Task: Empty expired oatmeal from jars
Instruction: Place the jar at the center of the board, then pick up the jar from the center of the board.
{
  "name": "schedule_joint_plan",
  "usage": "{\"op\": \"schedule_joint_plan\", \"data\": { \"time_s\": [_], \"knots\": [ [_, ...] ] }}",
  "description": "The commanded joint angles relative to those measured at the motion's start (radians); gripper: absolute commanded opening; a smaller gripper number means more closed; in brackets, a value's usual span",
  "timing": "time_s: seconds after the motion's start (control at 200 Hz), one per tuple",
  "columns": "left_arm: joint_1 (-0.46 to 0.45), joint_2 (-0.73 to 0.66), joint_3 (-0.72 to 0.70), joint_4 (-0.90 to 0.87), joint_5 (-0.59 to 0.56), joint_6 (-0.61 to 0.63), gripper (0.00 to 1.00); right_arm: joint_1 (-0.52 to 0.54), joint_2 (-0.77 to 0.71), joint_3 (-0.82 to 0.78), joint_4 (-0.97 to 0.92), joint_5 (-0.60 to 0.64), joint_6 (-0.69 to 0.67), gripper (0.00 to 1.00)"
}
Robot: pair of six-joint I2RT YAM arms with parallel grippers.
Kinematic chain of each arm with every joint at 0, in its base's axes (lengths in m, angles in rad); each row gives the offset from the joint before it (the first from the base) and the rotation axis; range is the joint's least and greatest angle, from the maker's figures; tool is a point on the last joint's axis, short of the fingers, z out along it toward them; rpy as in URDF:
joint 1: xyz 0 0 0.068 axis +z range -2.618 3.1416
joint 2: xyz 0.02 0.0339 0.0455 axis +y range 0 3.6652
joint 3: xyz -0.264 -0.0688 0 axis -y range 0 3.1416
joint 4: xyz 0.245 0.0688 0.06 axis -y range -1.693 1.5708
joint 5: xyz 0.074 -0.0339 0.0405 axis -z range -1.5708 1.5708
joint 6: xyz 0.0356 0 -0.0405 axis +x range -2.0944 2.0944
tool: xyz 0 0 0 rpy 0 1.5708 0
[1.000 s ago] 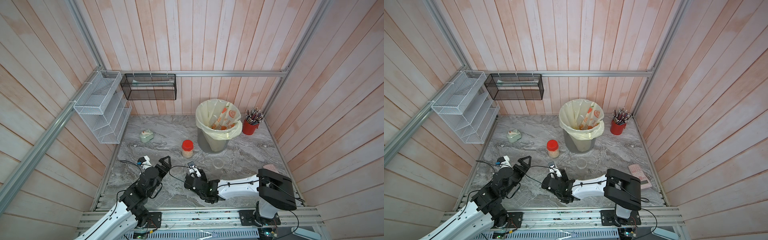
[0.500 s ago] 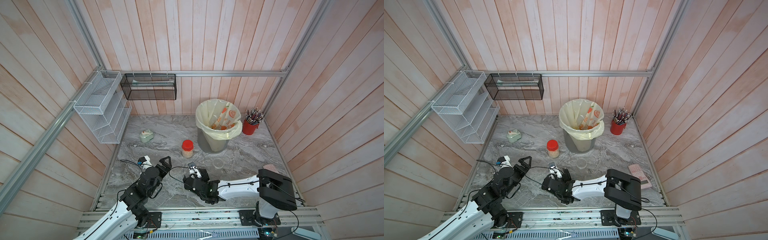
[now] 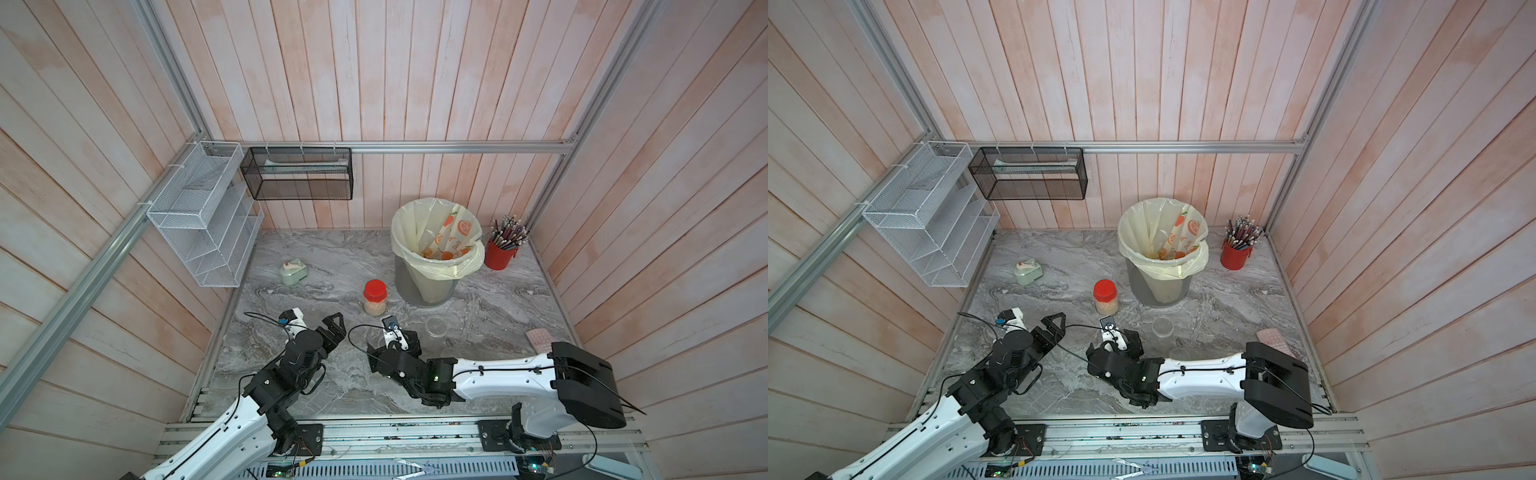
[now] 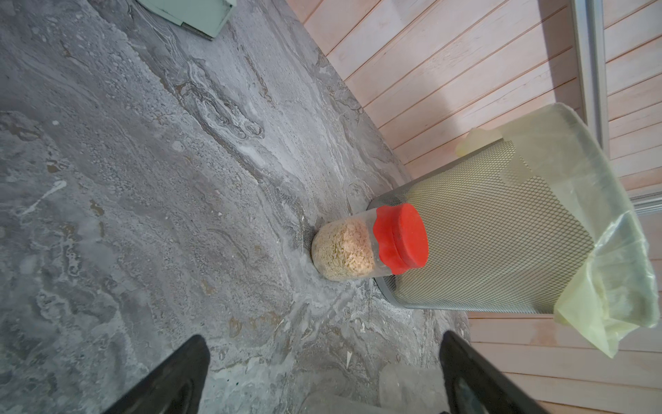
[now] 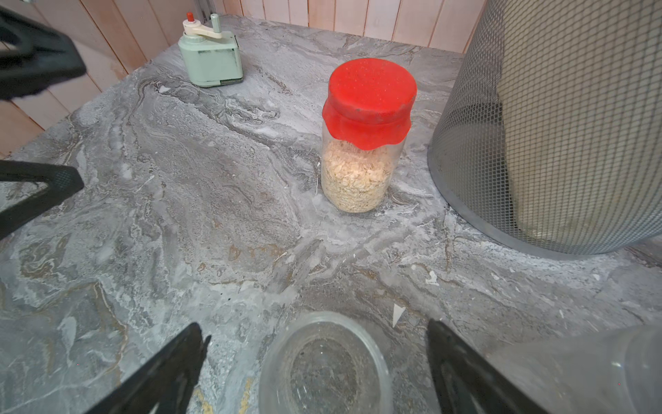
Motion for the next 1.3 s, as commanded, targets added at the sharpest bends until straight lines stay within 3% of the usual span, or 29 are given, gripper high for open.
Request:
{"op": "schedule_joint_plan", "data": {
  "time_s": [0.0, 0.185, 0.44, 0.595, 1.085, 1.295],
  "knots": [
    [0.002, 0.006, 0.033, -0.008, -0.033, 0.080, 1.00, 0.006, -0.052, 0.001, -0.024, -0.004, -0.014, 0.98],
    [0.003, 0.039, 0.047, -0.025, -0.062, 0.107, 1.00, -0.006, -0.141, -0.008, -0.001, 0.030, -0.084, 0.98],
    [0.002, 0.033, 0.032, 0.017, -0.062, 0.121, 1.00, -0.135, -0.255, 0.008, 0.007, -0.207, -0.106, 0.98],
    [0.002, 0.030, 0.029, 0.007, -0.085, 0.117, 1.00, -0.190, -0.279, 0.062, -0.046, -0.261, -0.140, 0.98],
    [0.003, 0.092, 0.068, 0.012, -0.126, 0.172, 1.00, -0.389, -0.084, 0.242, -0.135, -0.579, -0.148, 0.98],
    [0.009, 0.094, 0.069, 0.039, -0.121, 0.234, 1.00, -0.433, 0.070, 0.345, -0.190, -0.598, -0.170, 0.98]
  ]
}}
